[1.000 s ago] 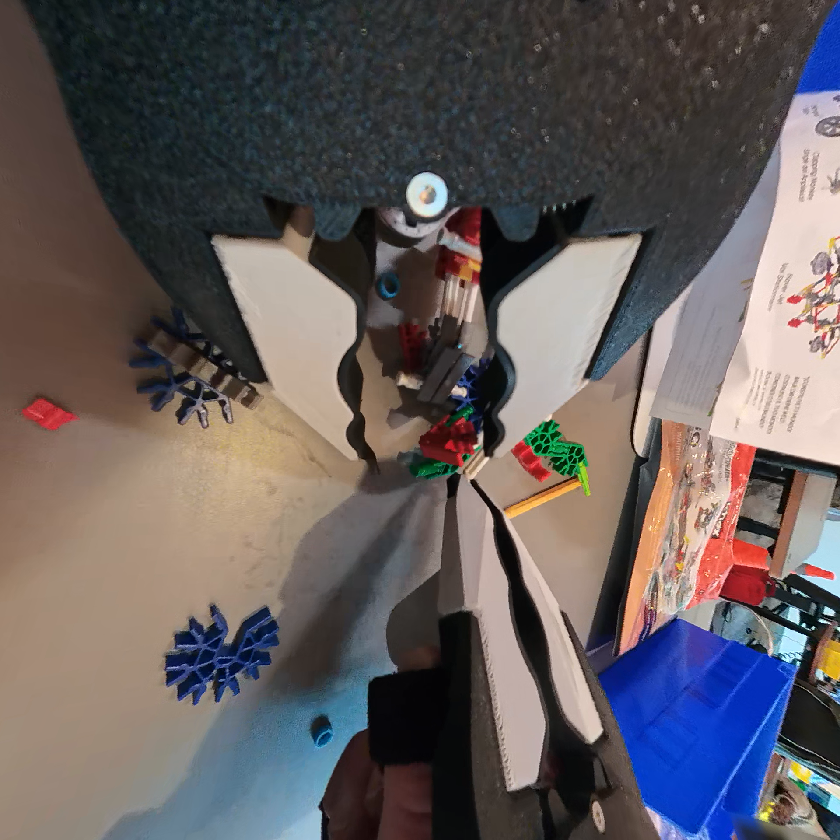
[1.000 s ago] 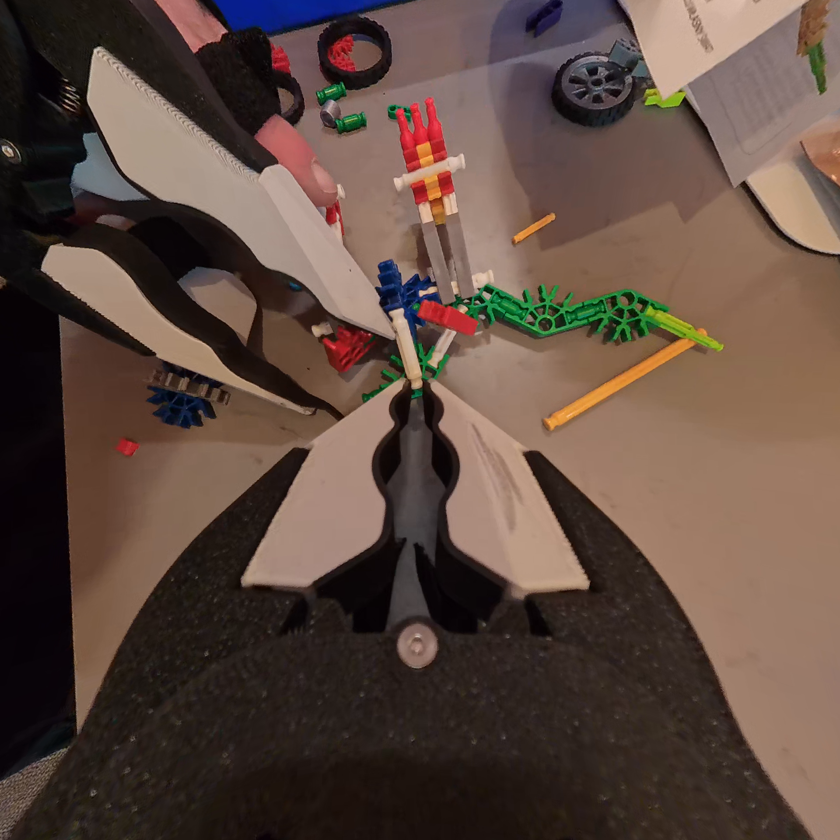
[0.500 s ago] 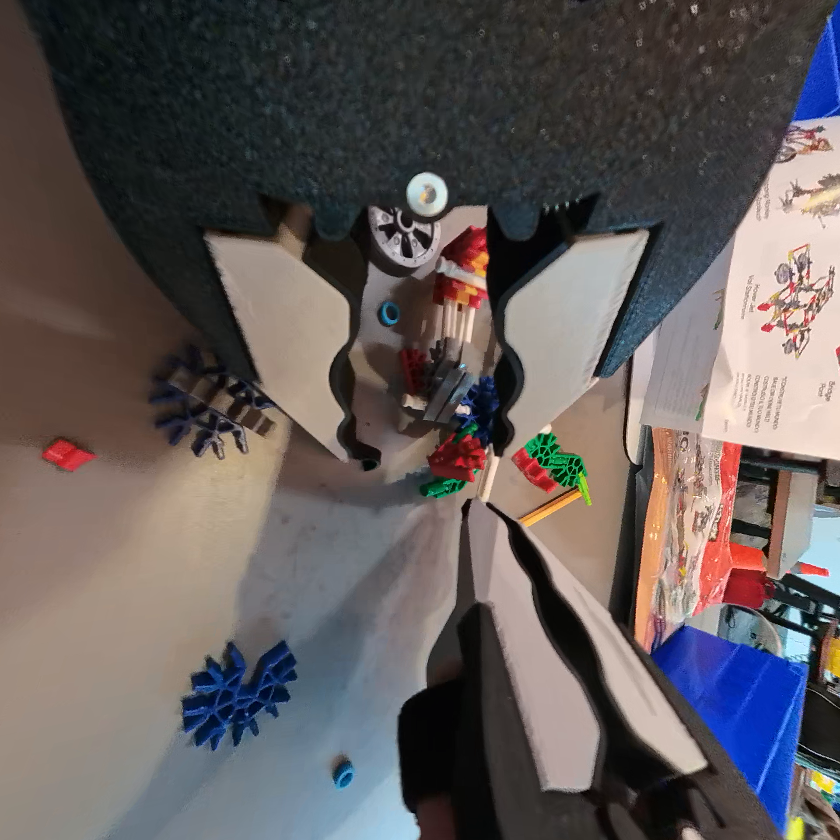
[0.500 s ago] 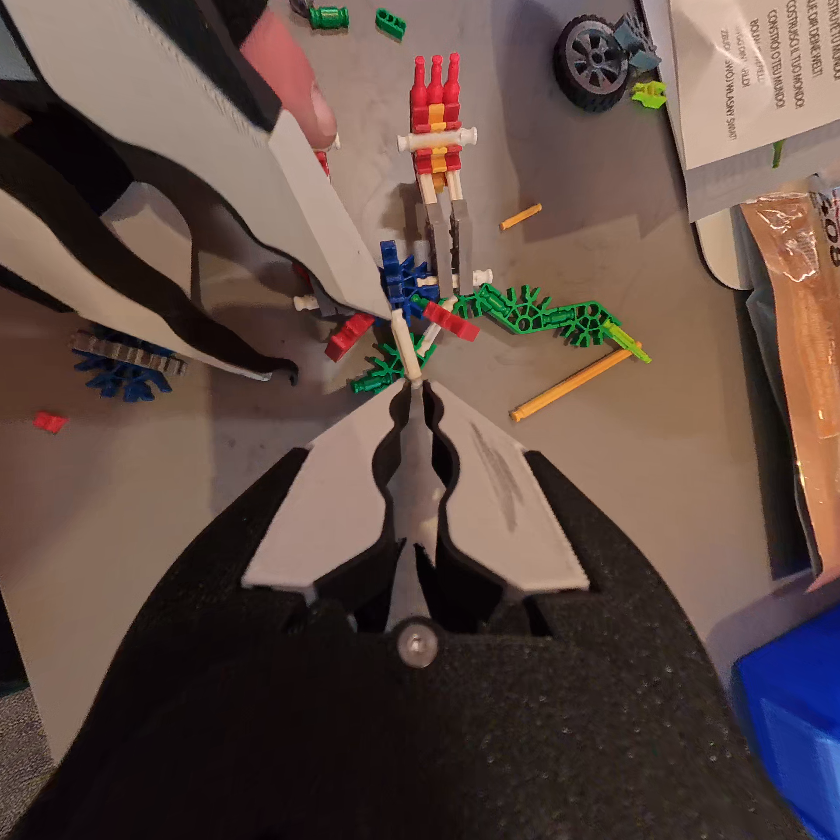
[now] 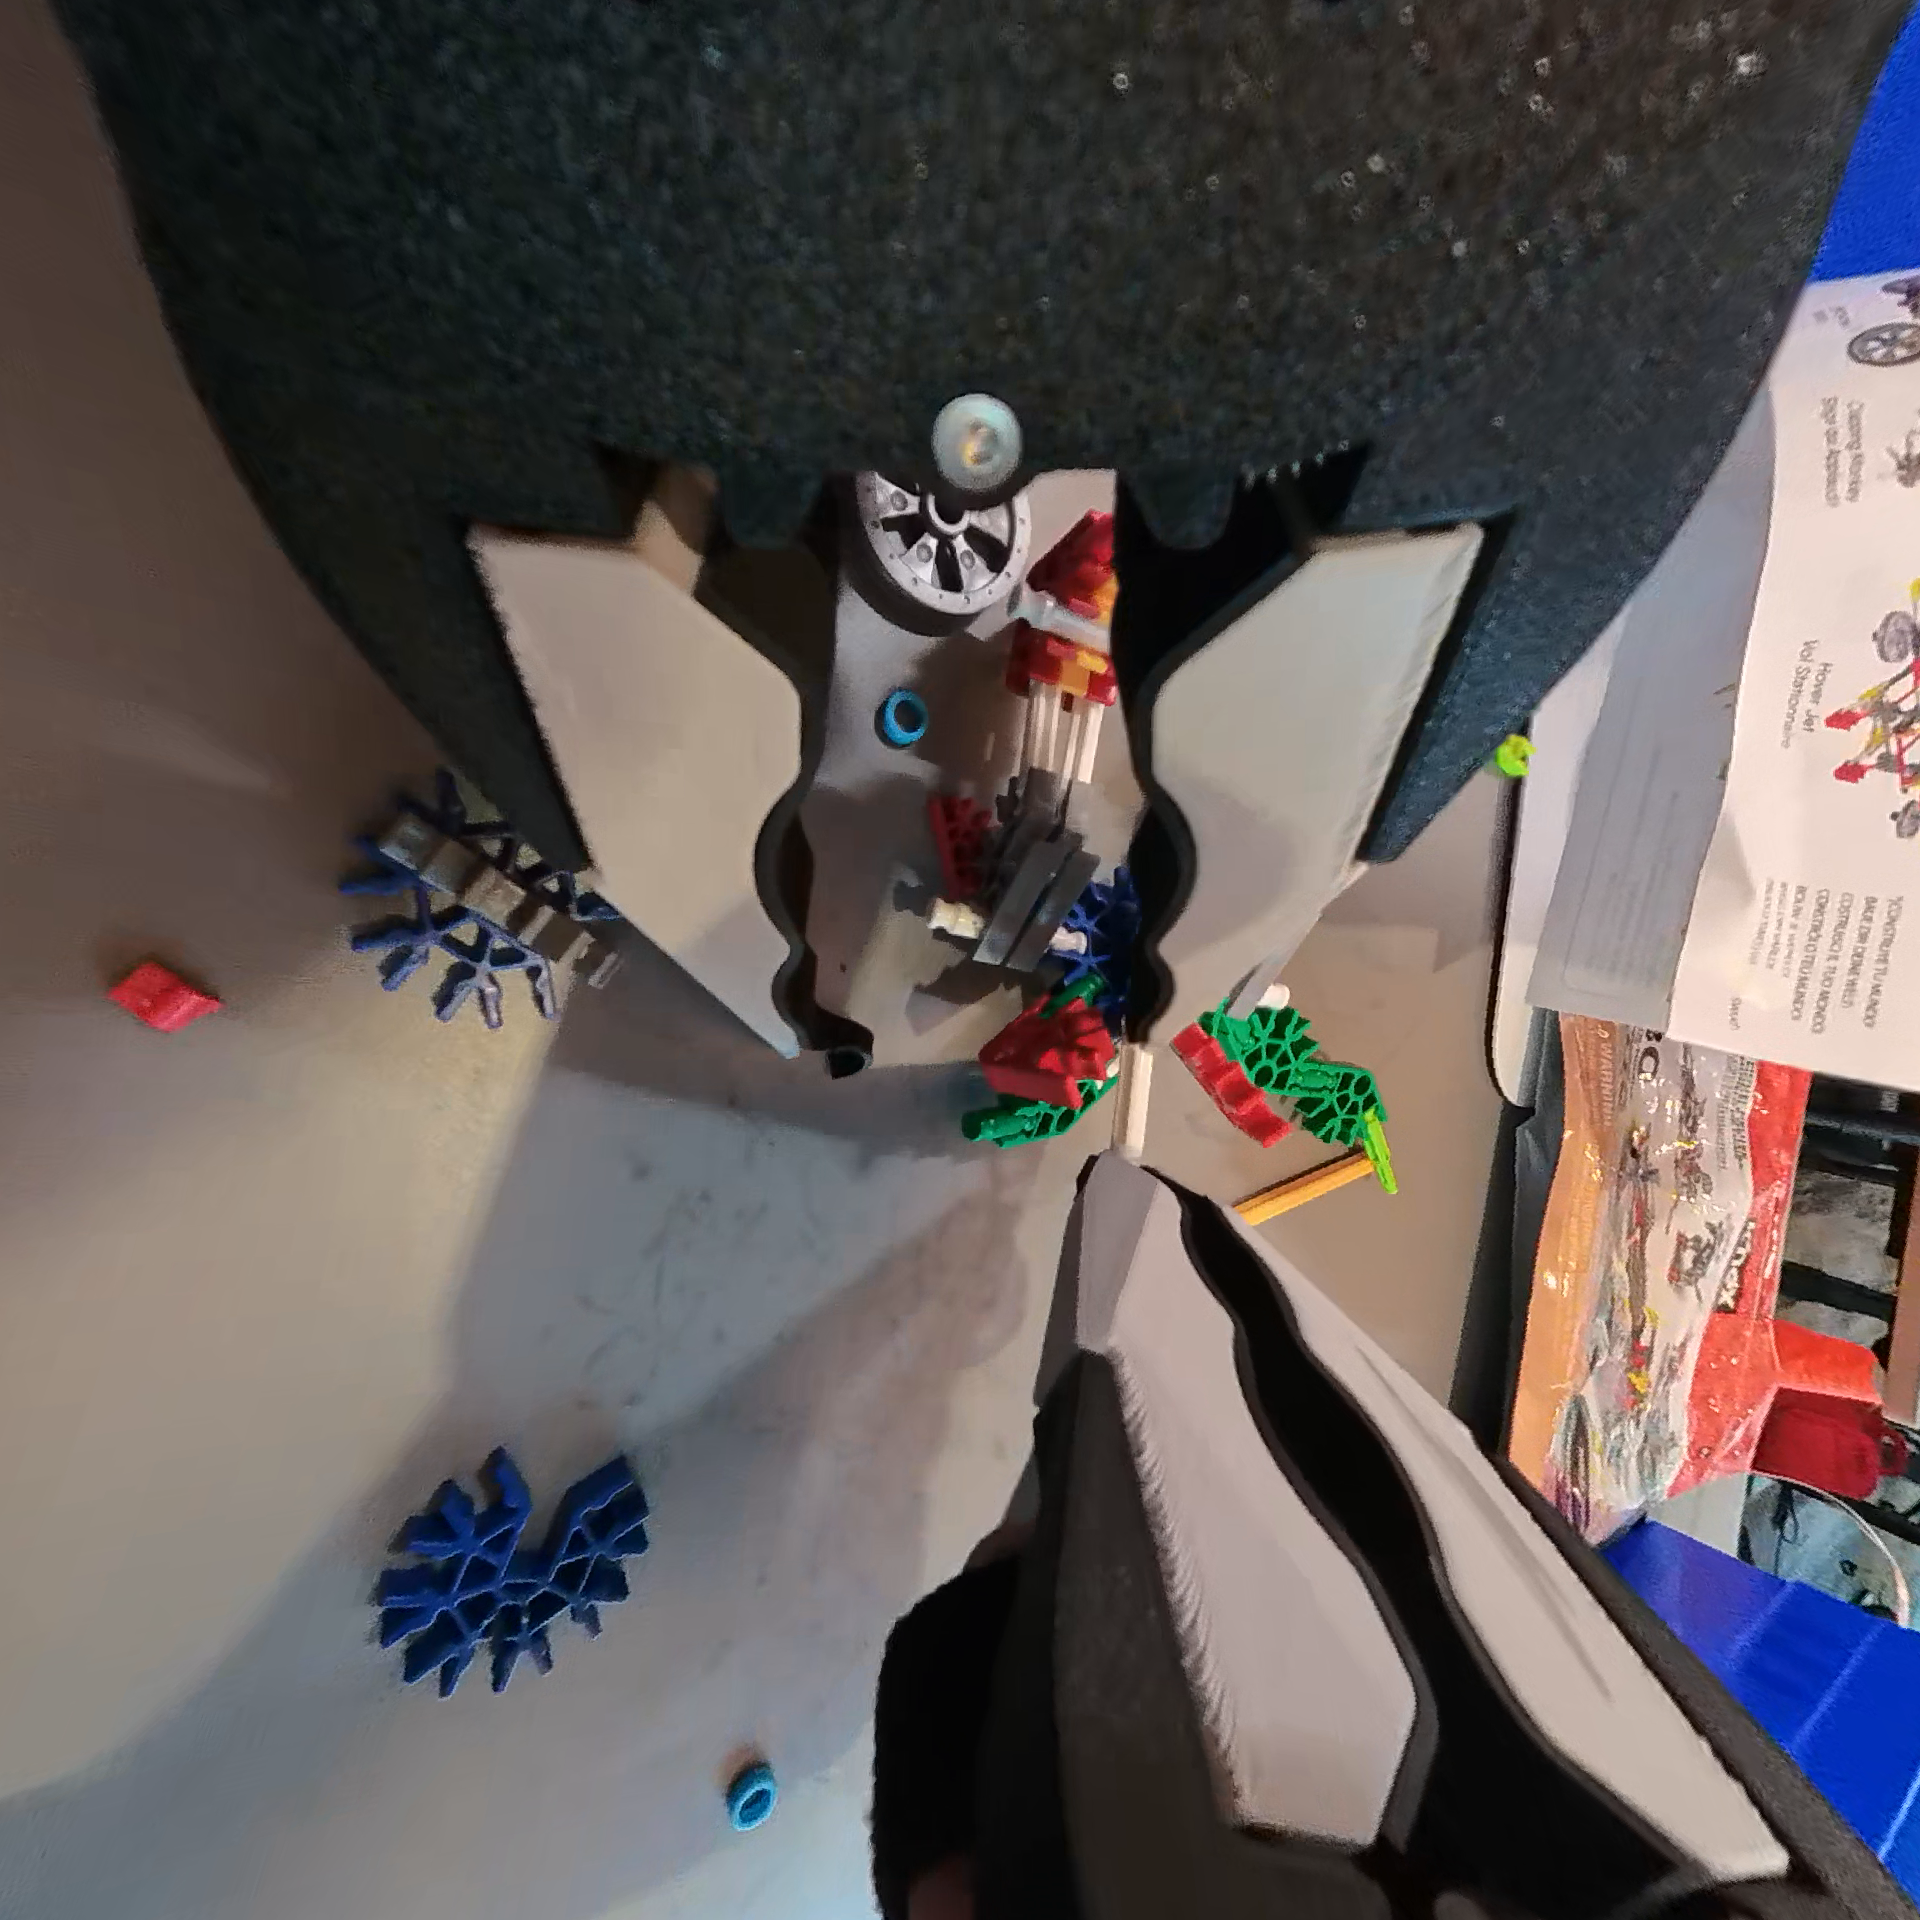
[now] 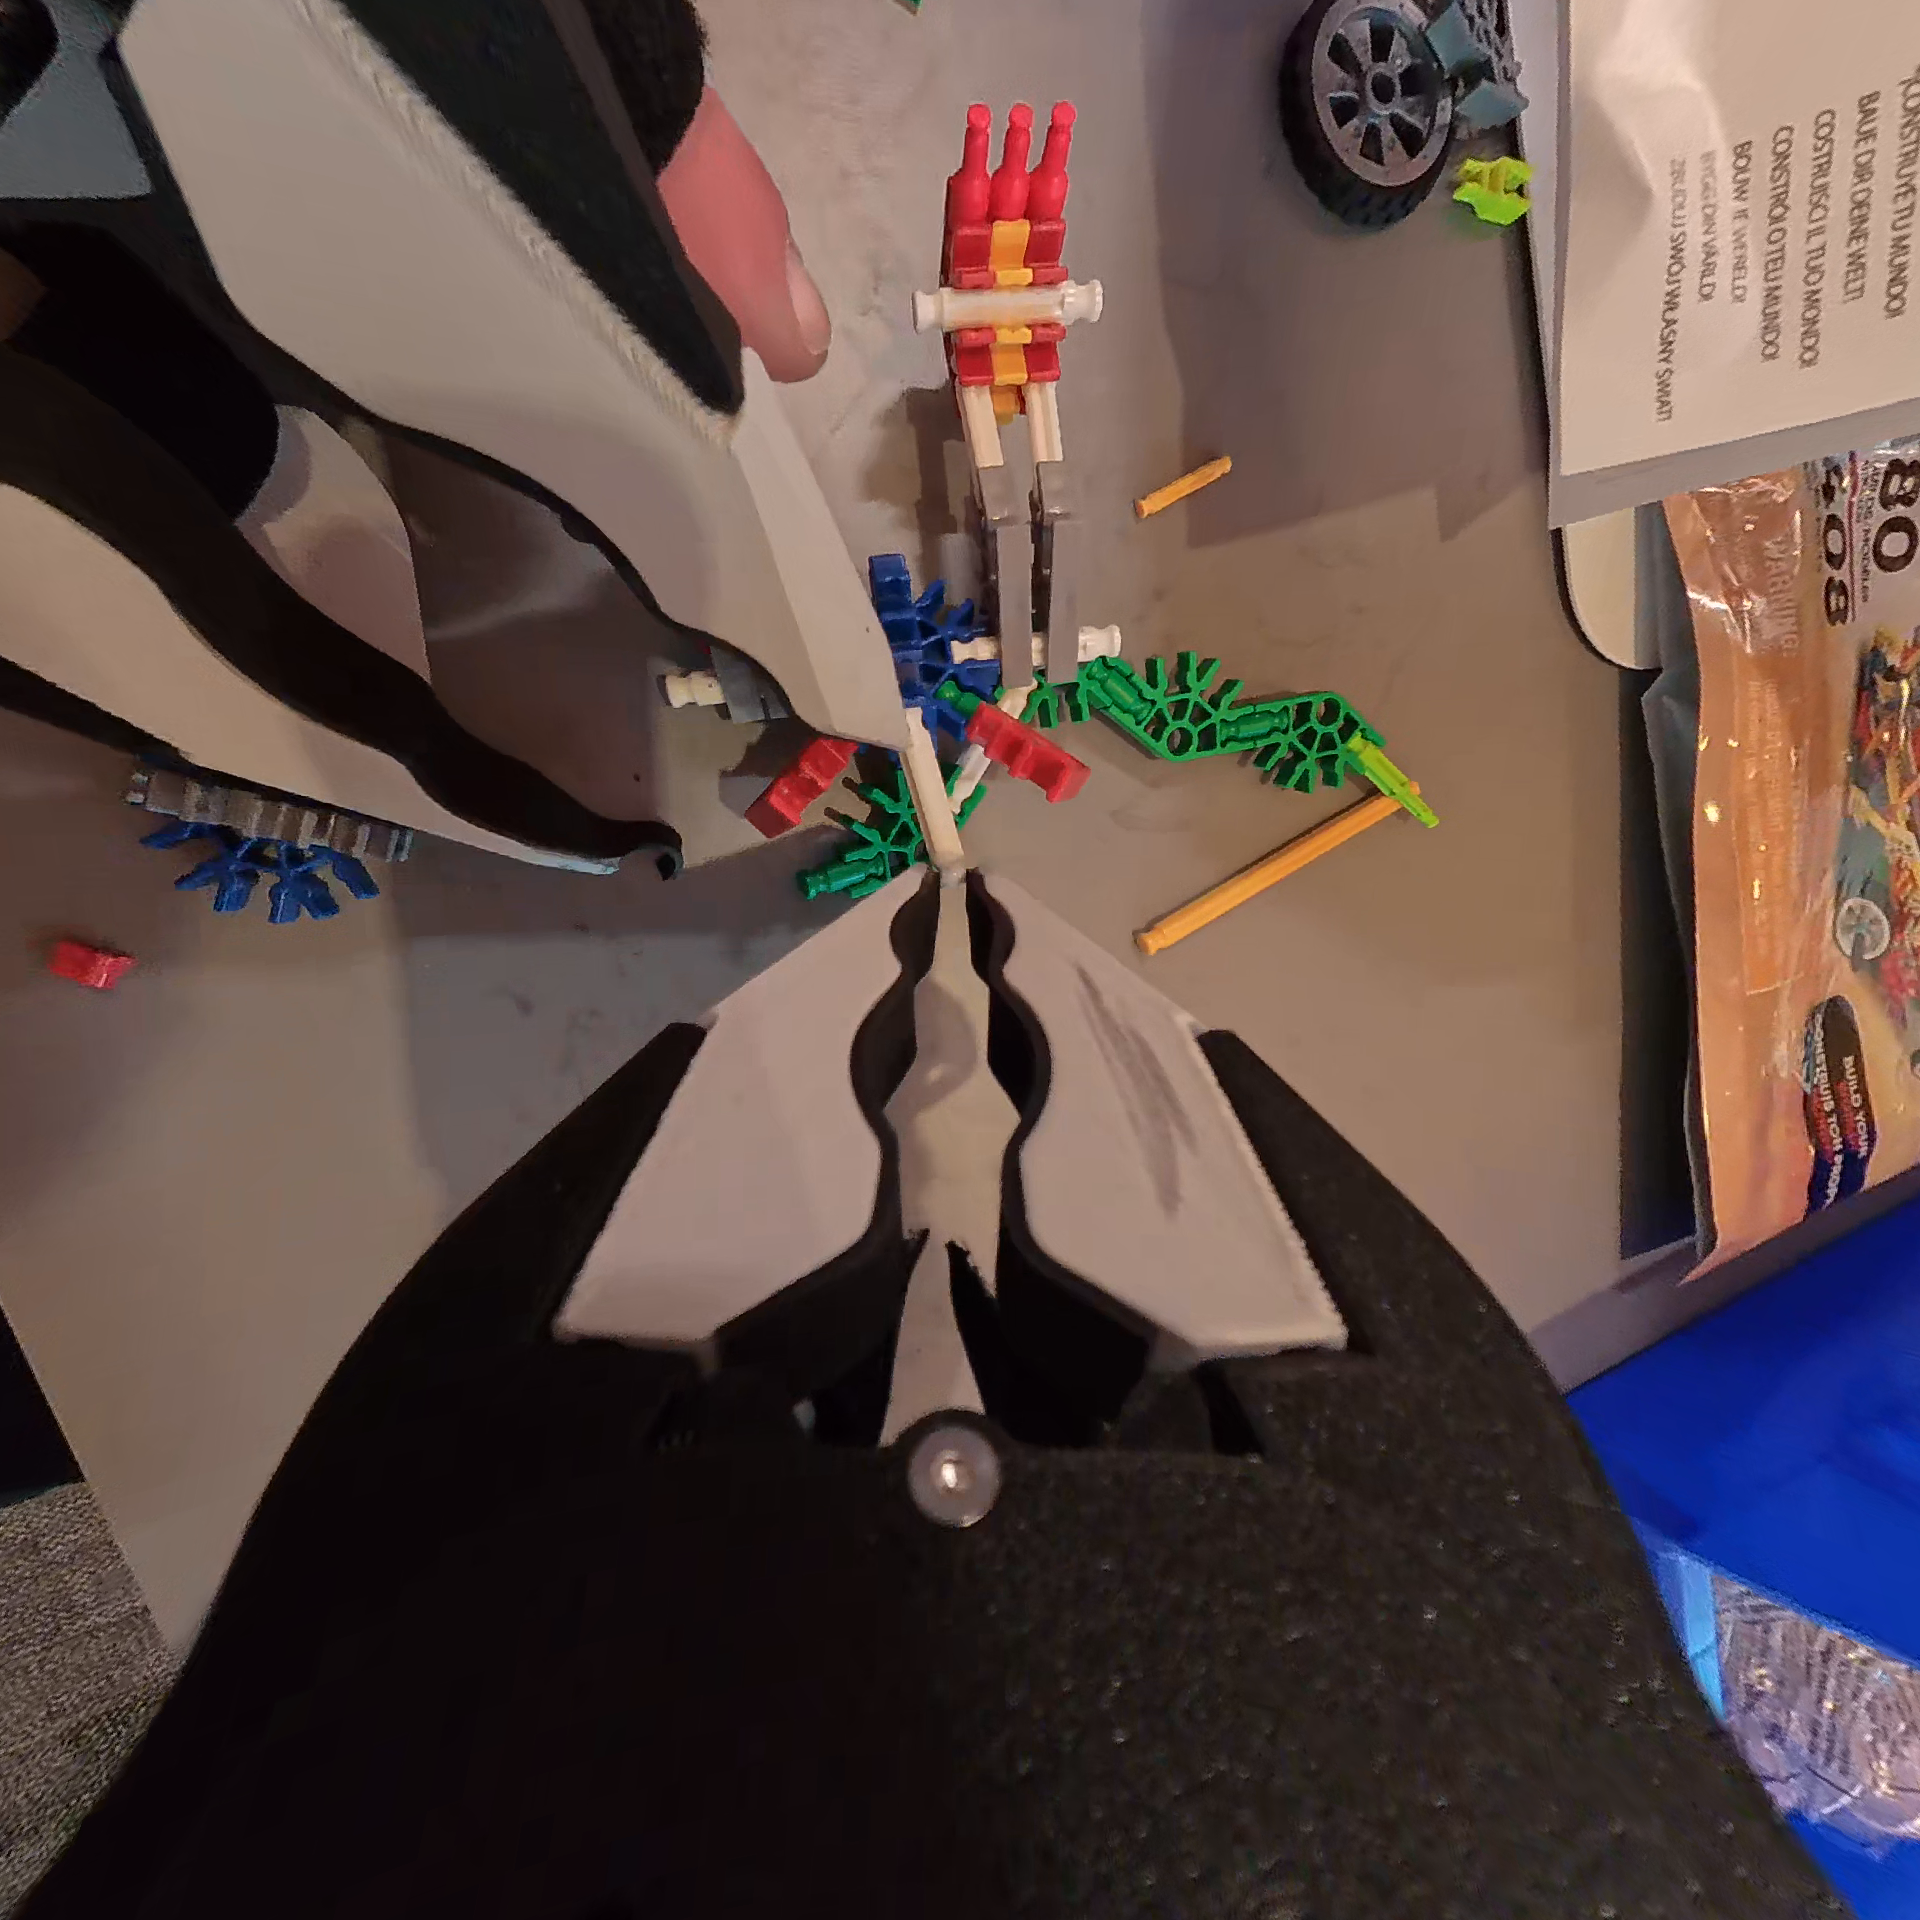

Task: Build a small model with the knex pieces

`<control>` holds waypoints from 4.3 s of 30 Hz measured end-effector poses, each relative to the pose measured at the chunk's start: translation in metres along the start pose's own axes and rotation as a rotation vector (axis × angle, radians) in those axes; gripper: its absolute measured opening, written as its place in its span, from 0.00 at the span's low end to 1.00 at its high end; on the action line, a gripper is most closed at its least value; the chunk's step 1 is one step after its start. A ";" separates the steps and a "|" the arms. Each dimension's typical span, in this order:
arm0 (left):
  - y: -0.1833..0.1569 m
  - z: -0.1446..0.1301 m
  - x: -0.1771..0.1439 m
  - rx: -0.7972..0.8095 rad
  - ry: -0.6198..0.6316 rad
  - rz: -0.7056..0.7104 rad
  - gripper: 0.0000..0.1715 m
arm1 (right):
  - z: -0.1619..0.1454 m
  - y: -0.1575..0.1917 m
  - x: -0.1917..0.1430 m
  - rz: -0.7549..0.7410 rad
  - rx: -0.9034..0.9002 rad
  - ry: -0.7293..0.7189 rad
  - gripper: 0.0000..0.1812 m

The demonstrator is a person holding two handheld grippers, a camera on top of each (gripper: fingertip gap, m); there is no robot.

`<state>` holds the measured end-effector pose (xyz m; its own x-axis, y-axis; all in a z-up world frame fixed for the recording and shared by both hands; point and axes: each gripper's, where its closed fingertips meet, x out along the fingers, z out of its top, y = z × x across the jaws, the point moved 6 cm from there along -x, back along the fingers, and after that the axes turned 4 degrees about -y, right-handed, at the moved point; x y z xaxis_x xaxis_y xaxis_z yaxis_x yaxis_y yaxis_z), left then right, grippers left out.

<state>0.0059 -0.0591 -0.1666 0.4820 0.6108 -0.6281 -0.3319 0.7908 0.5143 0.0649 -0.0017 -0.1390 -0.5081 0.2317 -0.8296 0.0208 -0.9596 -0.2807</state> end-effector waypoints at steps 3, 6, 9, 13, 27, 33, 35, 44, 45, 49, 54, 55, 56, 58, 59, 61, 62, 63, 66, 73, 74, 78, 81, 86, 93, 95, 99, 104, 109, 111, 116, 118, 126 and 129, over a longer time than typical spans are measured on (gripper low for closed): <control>0.002 -0.002 0.001 -0.001 0.006 -0.002 0.34 | 0.002 0.000 0.001 0.001 -0.013 0.016 0.02; 0.004 -0.003 0.001 0.028 0.013 -0.003 0.36 | 0.003 0.000 0.001 0.000 -0.023 0.031 0.02; 0.007 -0.005 -0.006 0.073 0.016 0.002 0.38 | 0.002 -0.003 0.001 -0.008 -0.033 0.054 0.02; 0.018 0.000 -0.026 0.166 -0.019 0.007 0.36 | -0.001 -0.008 0.002 -0.001 -0.033 0.071 0.02; 0.037 -0.007 -0.029 0.726 0.146 -0.325 0.28 | 0.002 -0.007 0.003 0.052 -0.023 0.047 0.02; 0.037 -0.003 -0.022 0.786 0.181 -0.434 0.33 | 0.005 -0.006 0.004 0.058 -0.024 0.057 0.02; 0.037 -0.003 -0.020 0.804 0.195 -0.448 0.33 | 0.006 -0.006 0.003 0.055 -0.025 0.059 0.02; 0.034 -0.002 -0.018 0.872 0.196 -0.479 0.33 | 0.008 -0.007 0.002 0.051 -0.015 0.068 0.02; 0.033 -0.001 -0.018 0.861 0.188 -0.496 0.32 | 0.007 -0.007 0.002 0.051 -0.014 0.070 0.02; 0.036 -0.012 -0.010 0.873 0.220 -0.505 0.34 | 0.007 -0.008 0.003 0.057 -0.005 0.069 0.02; 0.040 -0.013 -0.007 0.856 0.192 -0.506 0.33 | 0.007 -0.010 0.004 0.062 0.017 0.065 0.02; 0.040 -0.013 -0.007 0.852 0.186 -0.505 0.33 | 0.007 -0.011 0.004 0.062 0.019 0.065 0.02; 0.040 -0.013 -0.008 0.848 0.180 -0.505 0.34 | 0.007 -0.011 0.004 0.060 0.022 0.069 0.02; 0.040 -0.014 -0.008 0.851 0.174 -0.499 0.34 | 0.007 -0.013 0.004 0.053 0.035 0.068 0.02; 0.041 -0.015 -0.008 0.857 0.171 -0.495 0.34 | 0.007 -0.015 0.004 0.048 0.037 0.070 0.02; 0.041 -0.015 -0.009 0.847 0.162 -0.497 0.34 | 0.006 -0.016 0.003 0.044 0.040 0.071 0.02; 0.040 -0.015 -0.009 0.843 0.155 -0.494 0.34 | 0.007 -0.016 0.003 0.052 0.048 0.061 0.02; 0.039 -0.014 -0.009 0.844 0.150 -0.491 0.34 | 0.007 -0.015 0.003 0.058 0.054 0.058 0.02; 0.039 -0.015 -0.008 0.852 0.139 -0.480 0.34 | 0.007 -0.014 0.004 0.055 0.055 0.071 0.02; 0.038 -0.014 -0.007 0.875 0.148 -0.466 0.33 | 0.008 -0.013 0.005 0.056 0.069 0.087 0.02; 0.038 -0.014 -0.007 0.878 0.150 -0.468 0.33 | 0.008 -0.013 0.005 0.057 0.071 0.085 0.02; 0.038 -0.015 -0.005 0.899 0.152 -0.463 0.32 | 0.009 -0.014 0.003 0.057 0.089 0.076 0.02; 0.039 -0.014 -0.005 0.906 0.161 -0.460 0.32 | 0.009 -0.014 0.003 0.056 0.096 0.072 0.02; 0.039 -0.015 -0.004 0.903 0.164 -0.452 0.32 | 0.008 -0.013 0.005 0.049 0.112 0.068 0.02; 0.038 -0.015 -0.004 0.905 0.161 -0.433 0.32 | 0.005 -0.011 0.007 0.051 0.147 0.046 0.02; 0.038 -0.015 -0.003 0.903 0.163 -0.433 0.32 | 0.006 -0.011 0.005 0.044 0.156 0.038 0.02; 0.038 -0.014 -0.002 0.897 0.169 -0.430 0.32 | 0.008 -0.010 0.002 0.030 0.158 0.029 0.02; 0.038 -0.017 0.001 0.896 0.180 -0.416 0.31 | 0.009 -0.007 0.004 0.042 0.167 0.010 0.02; 0.038 -0.018 0.002 0.878 0.179 -0.408 0.31 | 0.009 -0.008 0.003 0.031 0.172 -0.001 0.02; 0.038 -0.020 0.002 0.875 0.177 -0.405 0.31 | 0.009 -0.007 0.002 0.030 0.173 -0.006 0.02; 0.037 -0.020 0.002 0.879 0.180 -0.392 0.31 | 0.010 -0.007 0.002 0.029 0.177 -0.019 0.02; 0.037 -0.020 0.002 0.875 0.178 -0.391 0.31 | 0.009 -0.007 0.002 0.036 0.187 -0.033 0.02; 0.037 -0.020 0.001 0.860 0.170 -0.382 0.30 | 0.009 -0.005 0.000 0.043 0.208 -0.069 0.02; 0.037 -0.020 0.001 0.852 0.164 -0.379 0.30 | 0.009 -0.004 0.000 0.051 0.220 -0.083 0.02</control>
<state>-0.0217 -0.0281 -0.1599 0.2950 0.3684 -0.8816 0.5585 0.6822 0.4719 0.0573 0.0007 -0.1341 -0.5804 0.1766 -0.7949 -0.1350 -0.9836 -0.1200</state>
